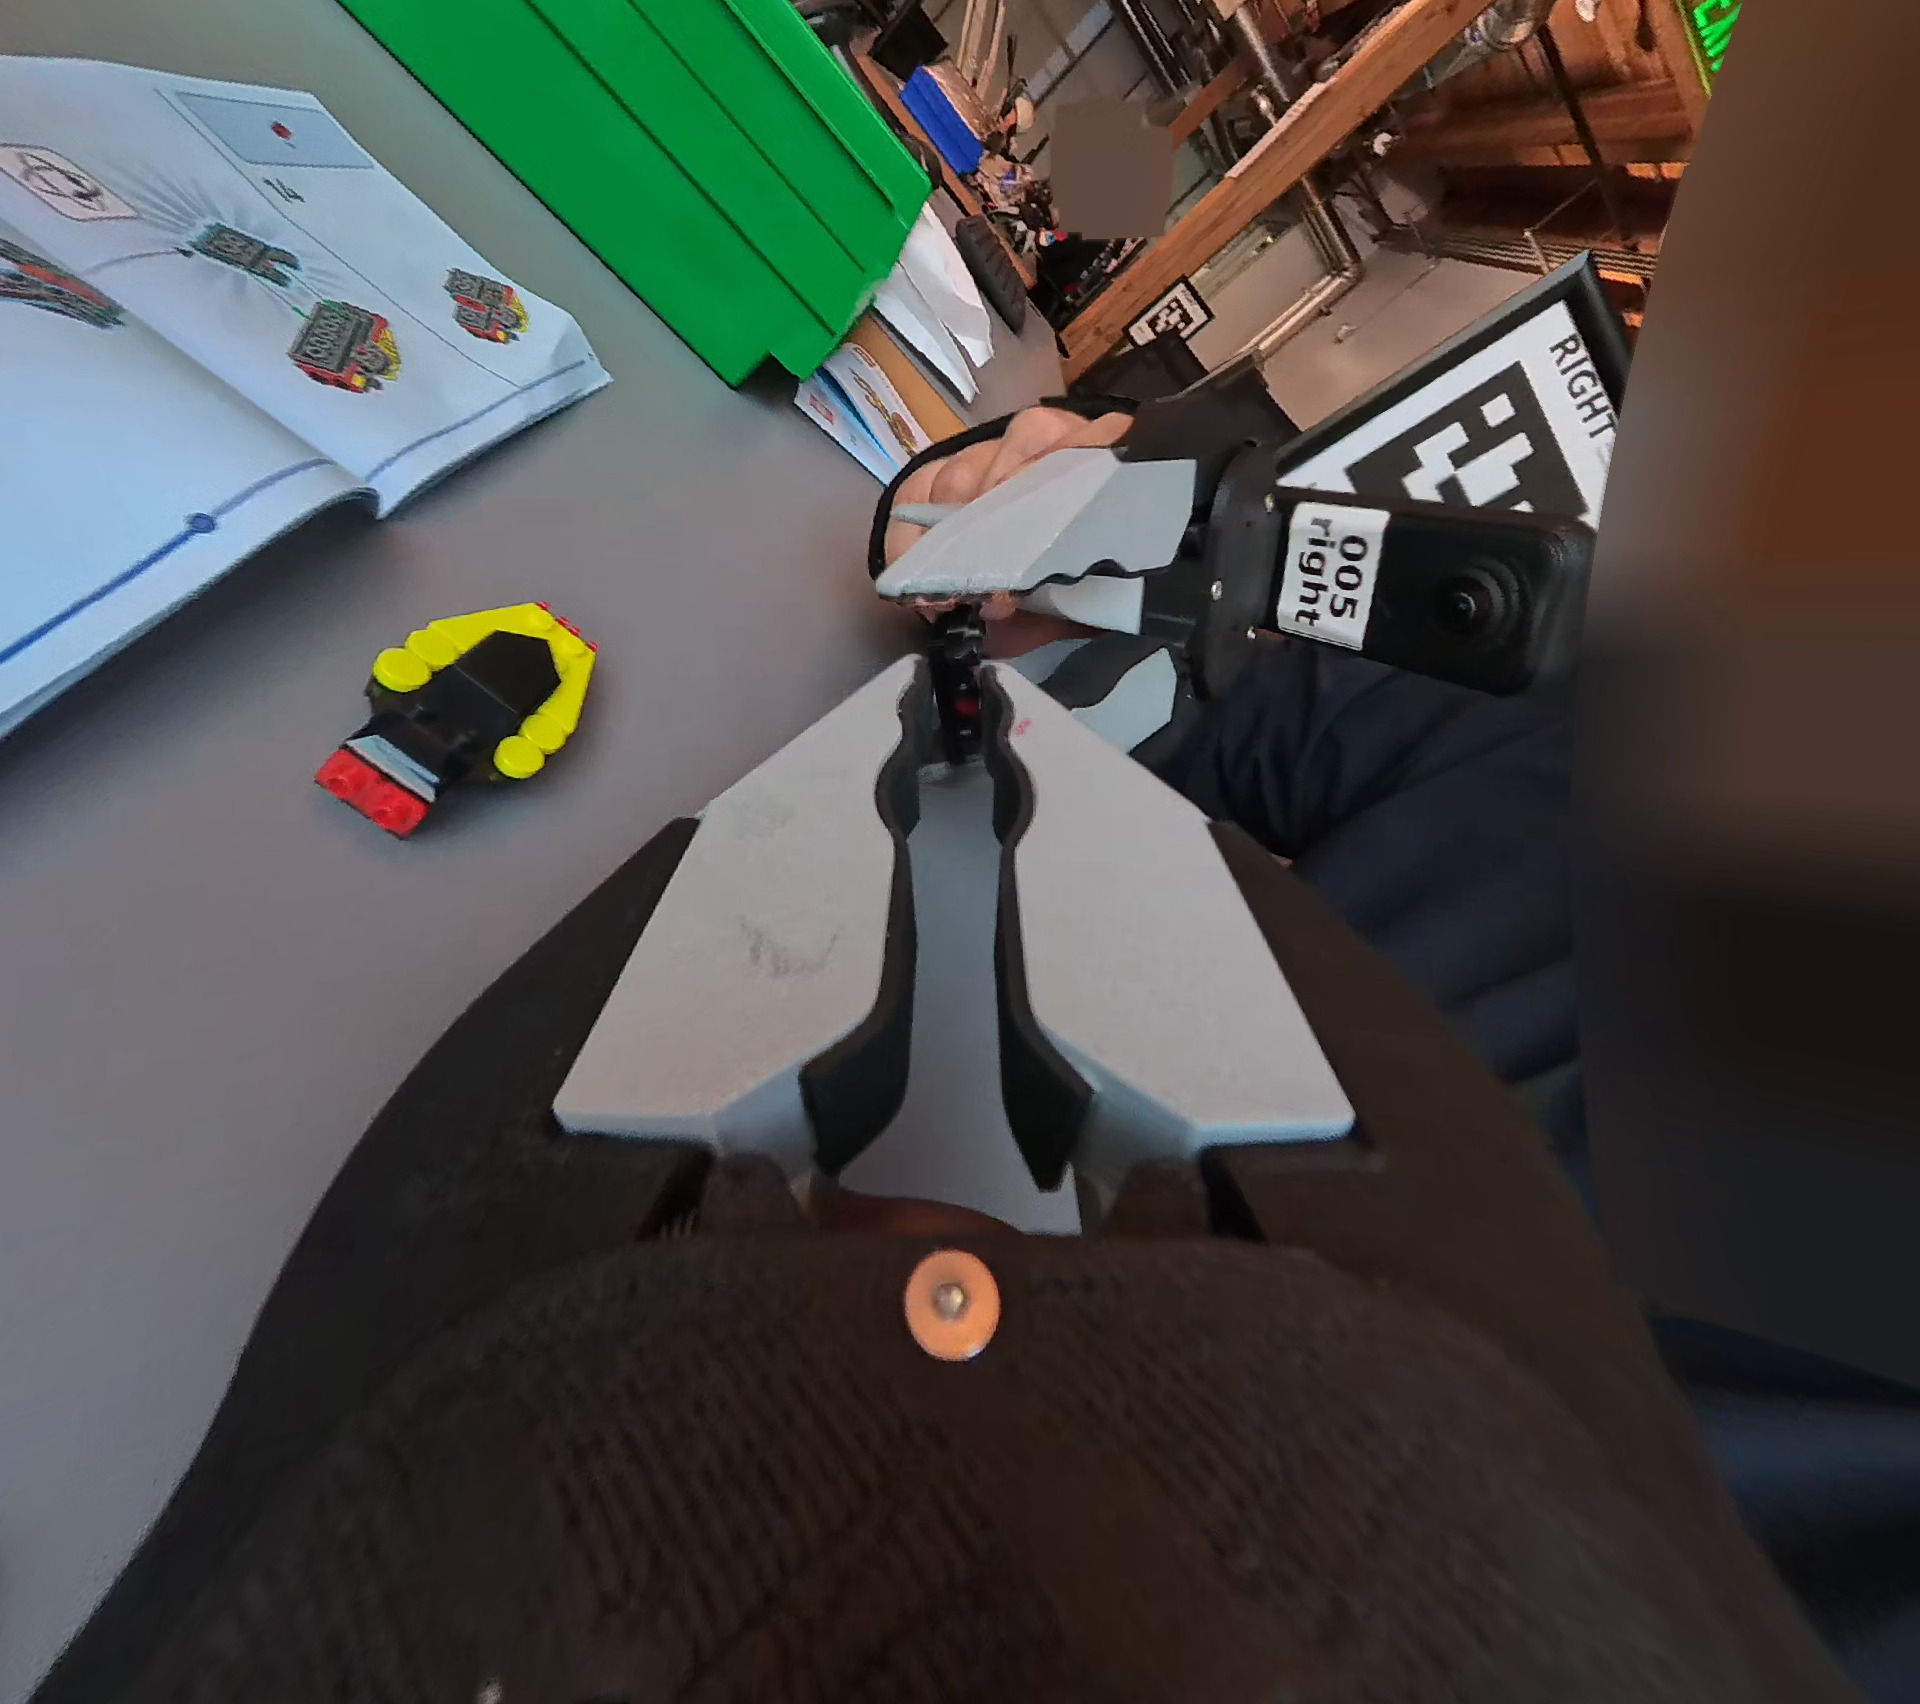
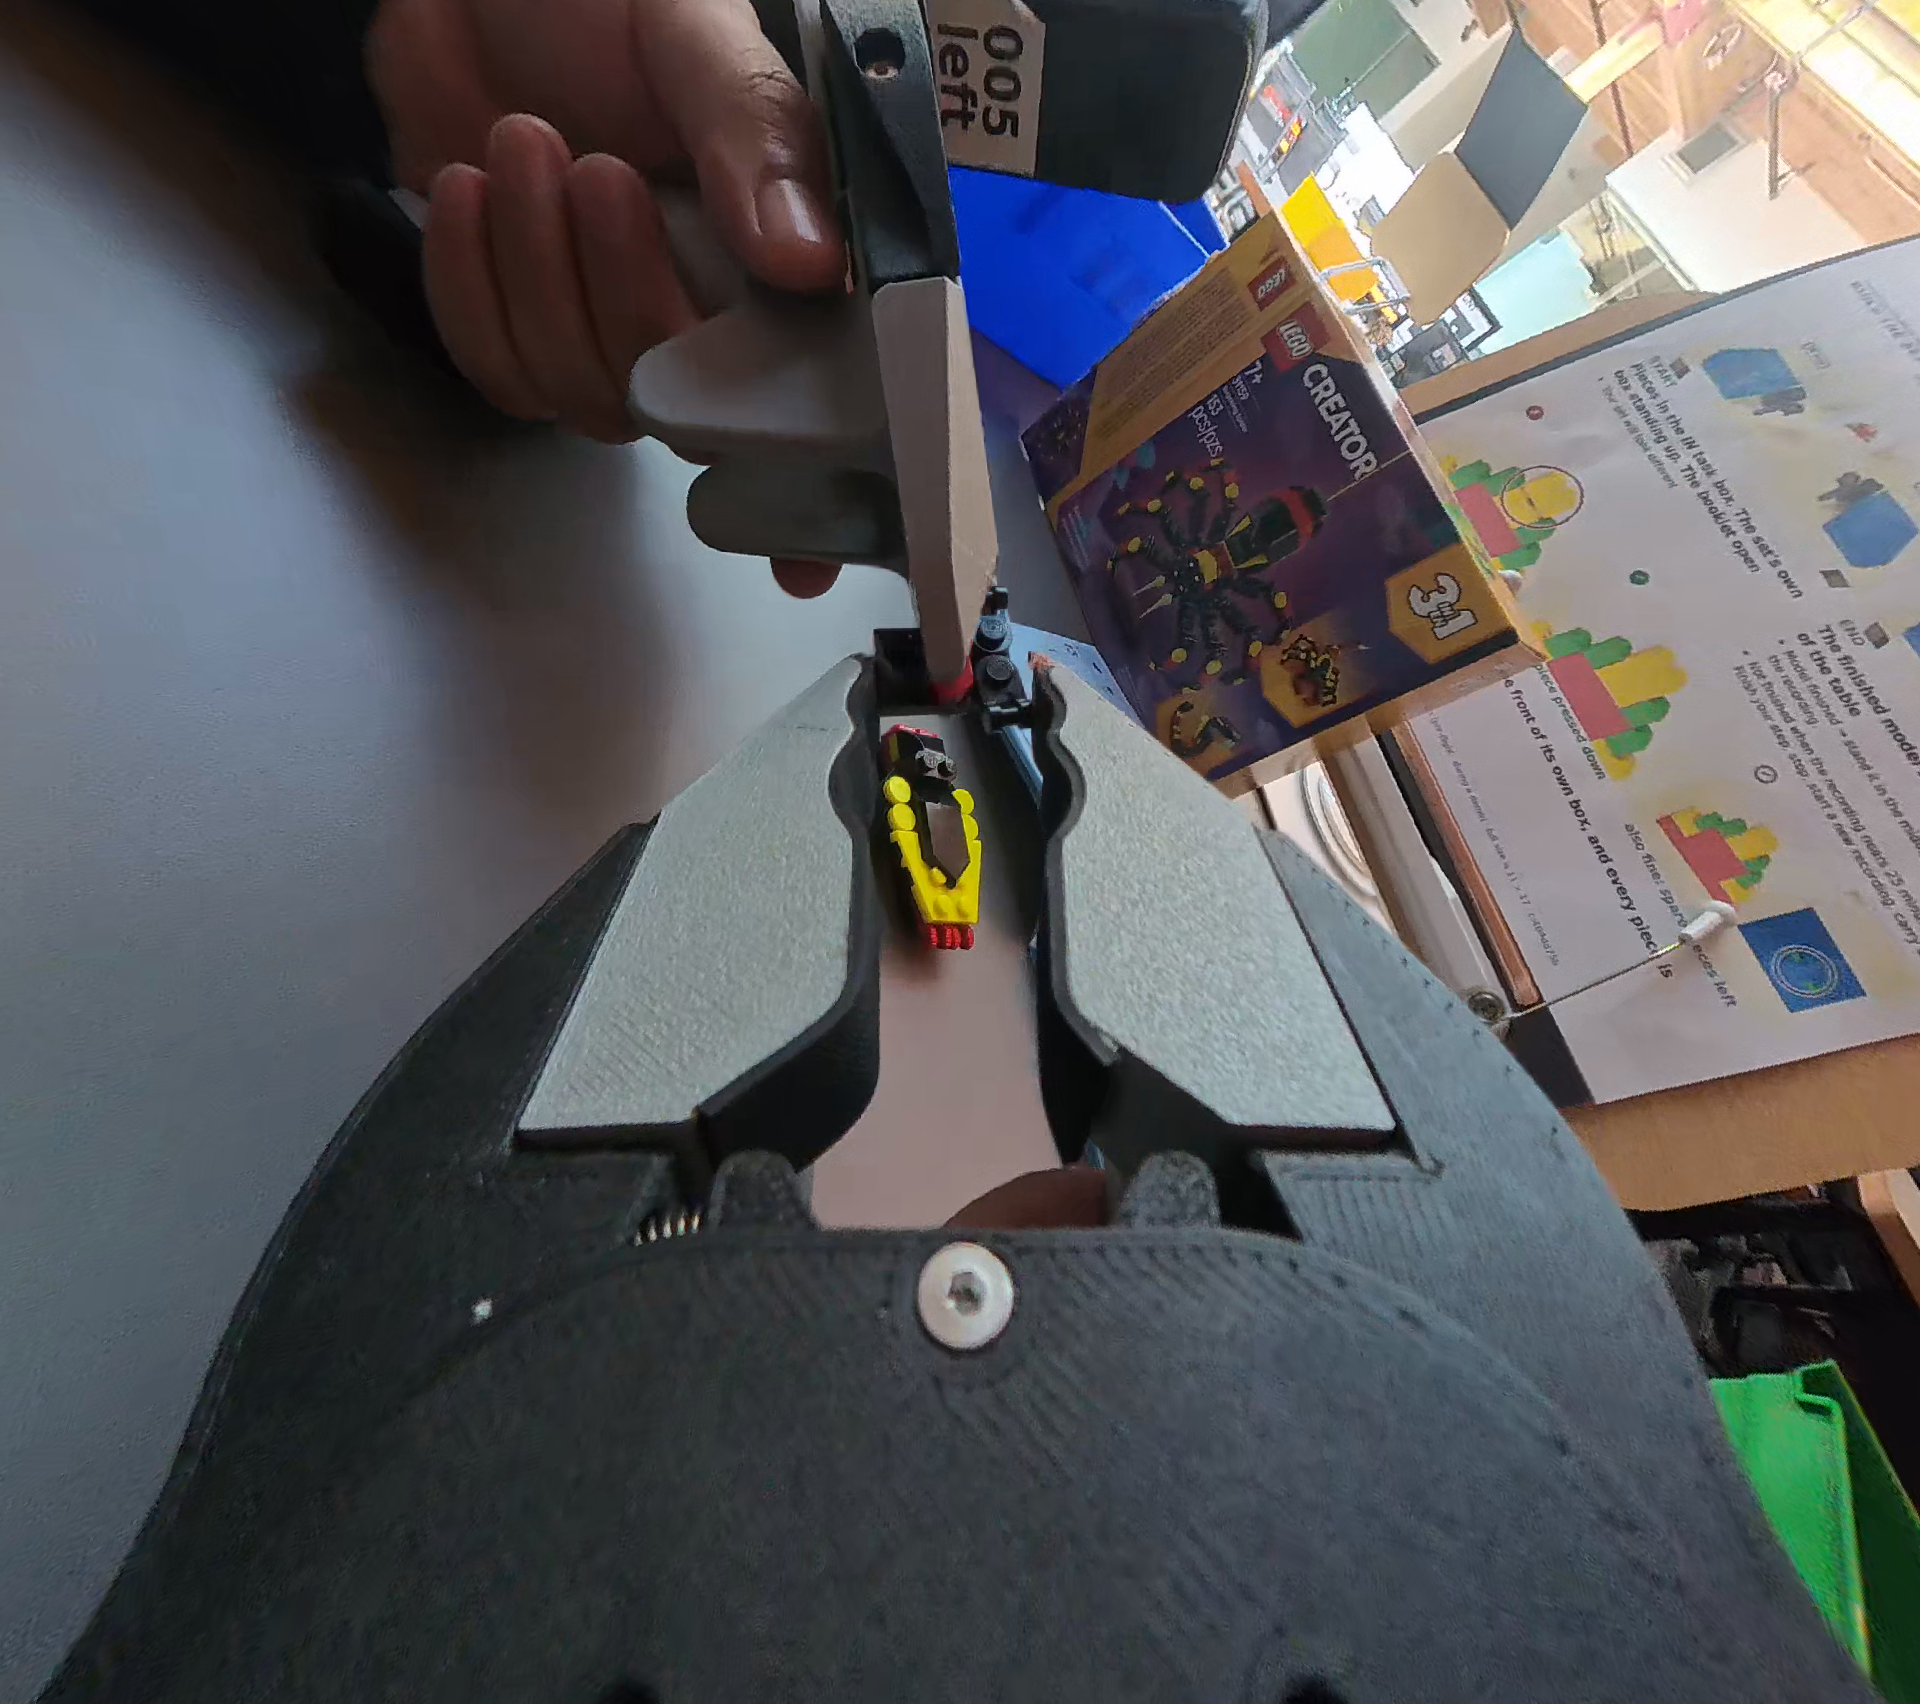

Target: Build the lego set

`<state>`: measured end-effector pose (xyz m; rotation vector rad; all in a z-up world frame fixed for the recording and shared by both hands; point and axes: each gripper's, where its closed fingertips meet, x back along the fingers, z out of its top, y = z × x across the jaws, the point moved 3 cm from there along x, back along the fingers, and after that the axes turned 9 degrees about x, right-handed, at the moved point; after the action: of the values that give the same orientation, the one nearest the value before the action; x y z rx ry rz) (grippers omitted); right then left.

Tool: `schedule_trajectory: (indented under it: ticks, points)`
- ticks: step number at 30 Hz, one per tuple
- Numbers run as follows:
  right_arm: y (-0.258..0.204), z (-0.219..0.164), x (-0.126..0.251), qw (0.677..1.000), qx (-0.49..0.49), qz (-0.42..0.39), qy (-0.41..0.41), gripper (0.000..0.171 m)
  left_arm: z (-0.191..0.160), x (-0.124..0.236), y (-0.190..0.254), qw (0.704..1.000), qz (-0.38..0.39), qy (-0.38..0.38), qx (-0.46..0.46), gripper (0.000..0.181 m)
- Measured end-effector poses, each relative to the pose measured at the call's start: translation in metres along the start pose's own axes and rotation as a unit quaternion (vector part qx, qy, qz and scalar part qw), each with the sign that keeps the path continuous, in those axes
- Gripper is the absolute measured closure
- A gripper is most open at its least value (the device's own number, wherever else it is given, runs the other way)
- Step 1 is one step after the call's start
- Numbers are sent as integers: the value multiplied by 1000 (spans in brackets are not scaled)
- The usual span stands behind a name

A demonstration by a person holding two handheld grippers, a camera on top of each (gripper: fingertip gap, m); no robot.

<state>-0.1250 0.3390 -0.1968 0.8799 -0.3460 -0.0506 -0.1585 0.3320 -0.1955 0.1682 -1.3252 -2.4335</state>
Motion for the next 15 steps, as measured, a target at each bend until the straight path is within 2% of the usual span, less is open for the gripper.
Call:
schedule_trajectory:
  ticks: [8,15]
  points:
    - [0,-23,-9,998,-48,17,-49,145,18,15,-6,998,41,50,-22,159]
    - [-28,-33,-17,982,-113,132,-67,146,45,42,-21,977,139,141,-81,161]
